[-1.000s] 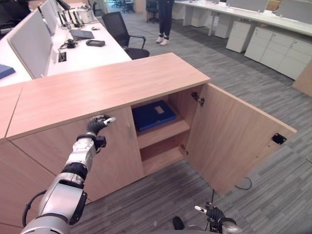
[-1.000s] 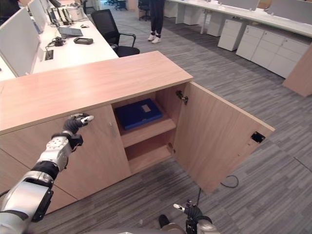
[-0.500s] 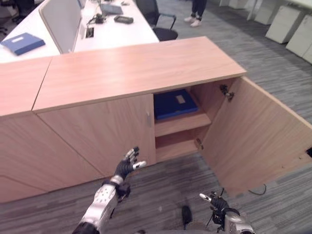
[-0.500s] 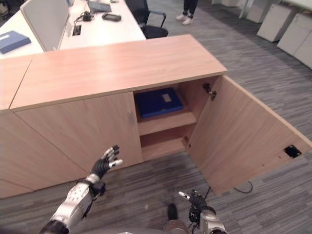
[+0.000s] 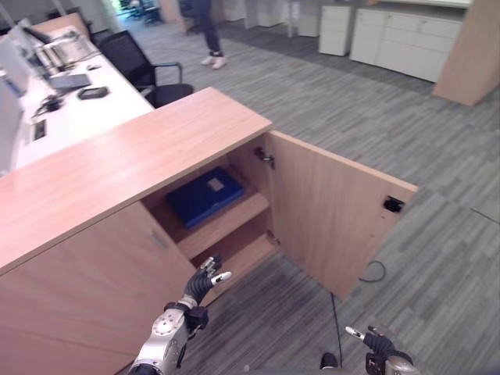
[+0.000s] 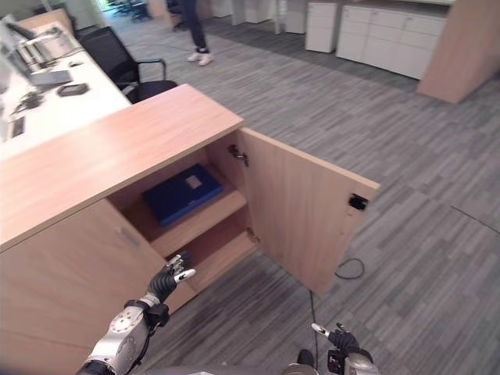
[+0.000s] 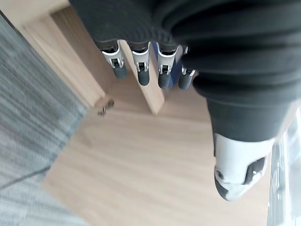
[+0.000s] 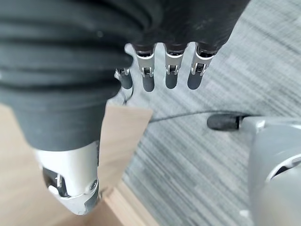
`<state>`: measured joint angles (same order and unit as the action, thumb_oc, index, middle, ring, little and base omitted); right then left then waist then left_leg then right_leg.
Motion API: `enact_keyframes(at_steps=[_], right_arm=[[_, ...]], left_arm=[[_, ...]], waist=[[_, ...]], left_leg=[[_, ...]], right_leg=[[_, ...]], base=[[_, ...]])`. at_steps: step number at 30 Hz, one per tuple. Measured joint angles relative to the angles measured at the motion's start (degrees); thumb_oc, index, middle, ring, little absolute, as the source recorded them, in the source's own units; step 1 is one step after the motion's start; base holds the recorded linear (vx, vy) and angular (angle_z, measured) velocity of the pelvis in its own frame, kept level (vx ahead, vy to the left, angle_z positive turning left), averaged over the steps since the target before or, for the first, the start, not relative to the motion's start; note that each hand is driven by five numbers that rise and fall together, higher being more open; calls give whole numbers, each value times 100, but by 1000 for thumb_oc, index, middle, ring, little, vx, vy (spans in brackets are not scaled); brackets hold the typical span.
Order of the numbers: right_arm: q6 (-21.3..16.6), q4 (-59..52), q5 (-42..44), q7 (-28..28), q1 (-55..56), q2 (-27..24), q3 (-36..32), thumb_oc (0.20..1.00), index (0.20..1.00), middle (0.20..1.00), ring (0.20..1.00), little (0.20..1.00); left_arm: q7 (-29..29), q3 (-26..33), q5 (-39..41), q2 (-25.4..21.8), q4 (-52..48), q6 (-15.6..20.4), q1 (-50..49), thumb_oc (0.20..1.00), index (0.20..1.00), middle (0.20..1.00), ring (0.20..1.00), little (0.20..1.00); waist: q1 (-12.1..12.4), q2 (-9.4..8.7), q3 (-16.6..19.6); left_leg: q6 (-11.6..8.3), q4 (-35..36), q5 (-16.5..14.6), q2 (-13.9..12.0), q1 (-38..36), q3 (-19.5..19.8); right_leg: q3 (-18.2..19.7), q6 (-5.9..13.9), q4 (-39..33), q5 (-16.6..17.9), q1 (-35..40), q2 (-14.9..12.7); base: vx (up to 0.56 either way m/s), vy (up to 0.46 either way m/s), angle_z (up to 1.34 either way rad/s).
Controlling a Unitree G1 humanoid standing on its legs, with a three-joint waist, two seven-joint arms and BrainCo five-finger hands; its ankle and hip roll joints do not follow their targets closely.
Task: Put the empty folder in the office cabinet
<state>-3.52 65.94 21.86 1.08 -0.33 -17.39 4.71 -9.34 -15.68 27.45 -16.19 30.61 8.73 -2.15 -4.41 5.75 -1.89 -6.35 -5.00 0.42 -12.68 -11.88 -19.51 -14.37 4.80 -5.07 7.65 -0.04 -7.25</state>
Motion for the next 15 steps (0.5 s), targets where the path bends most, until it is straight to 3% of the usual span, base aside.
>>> enact_keyframes(at_steps=[2, 3, 4, 5, 6, 9, 10, 13, 14, 15], right_arm=[[0, 0, 77, -4, -15, 20, -1, 1000, 1000, 1000, 1000, 1000], [-2, 10, 89, -1, -29, 26, 2, 1000, 1000, 1000, 1000, 1000], [-4, 56, 137, 6, -65, 17, 2, 1000, 1000, 1000, 1000, 1000], [-7, 200, 180, 20, -162, -91, -10, 1000, 1000, 1000, 1000, 1000], [-5, 231, 187, 36, -280, -159, -40, 1000, 1000, 1000, 1000, 1000], [-8, 434, 204, 80, -502, -256, -61, 1000, 1000, 1000, 1000, 1000], [-22, 437, 358, 138, -550, -369, -306, 1000, 1000, 1000, 1000, 1000], [-22, 431, 521, 149, -396, -600, -444, 1000, 1000, 1000, 1000, 1000], [-16, 417, 596, 134, -396, -719, -478, 1000, 1000, 1000, 1000, 1000], [-22, 406, 639, 147, -422, -794, -546, 1000, 1000, 1000, 1000, 1000]], left_arm=[[19, 10, 1, -16, 129, -5, 1, 1000, 1000, 1000, 1000, 1000], [35, 8, 1, -29, 183, -11, -11, 1000, 1000, 1000, 1000, 1000], [45, -2, 0, -34, 213, -20, -18, 1000, 1000, 1000, 1000, 1000], [78, -11, 1, 80, 250, -19, 14, 1000, 1000, 1000, 1000, 1000], [97, -14, 3, 114, 256, -16, 41, 1000, 1000, 1000, 1000, 1000], [106, -21, 3, 104, 266, -14, 76, 1000, 1000, 1000, 1000, 1000], [107, -37, 9, 102, 252, -6, 85, 1000, 1000, 1000, 1000, 1000], [94, -64, 14, 92, 215, -2, 58, 1000, 1000, 1000, 1000, 1000], [85, -65, 14, 64, 125, -3, 14, 1000, 1000, 1000, 1000, 1000], [66, -2, 17, 4, 54, 5, -68, 1000, 1000, 1000, 1000, 1000]], waist=[[7, -62, -97], [41, -108, -134], [47, -188, -209], [21, -161, -237], [77, -234, -301], [194, -356, -360], [308, -249, -450], [310, -11, -376], [309, 158, -335], [351, 259, -296]], left_leg=[[-86, -762, 53, -180, 208, 111], [-246, -1157, 155, -259, 381, 256], [-430, -1420, 324, -276, 496, 437], [-735, -1942, 658, -238, 744, 1020], [-668, -1560, 109, 52, 859, 1512], [-484, 138, -68, 580, 764, 2077], [-350, 622, 83, 661, 900, 2078], [3, 424, 267, 616, 1097, 1828], [240, 500, 29, 559, 1107, 1732], [153, 578, 155, 523, 1089, 1735]], right_leg=[[147, -97, 3, -65, 18, 106], [258, -144, -2, -73, 65, 114], [352, -310, 0, -62, 123, 116], [556, -487, -1, -127, 111, 187], [825, -557, -30, -131, 92, 152], [1082, -561, -33, -120, 35, 49], [1175, -562, -38, -127, 107, 146], [1196, -489, -38, -212, 349, 404], [1204, -454, -38, -236, 370, 528], [1265, -364, -30, -202, 417, 586]], base=[[8, -87, -55], [-2, -44, -57], [66, -43, -62], [187, 21, -83], [197, 32, -83], [94, -4, -60], [44, -19, -65], [128, 15, -32], [55, 19, -39], [30, 14, -41]])
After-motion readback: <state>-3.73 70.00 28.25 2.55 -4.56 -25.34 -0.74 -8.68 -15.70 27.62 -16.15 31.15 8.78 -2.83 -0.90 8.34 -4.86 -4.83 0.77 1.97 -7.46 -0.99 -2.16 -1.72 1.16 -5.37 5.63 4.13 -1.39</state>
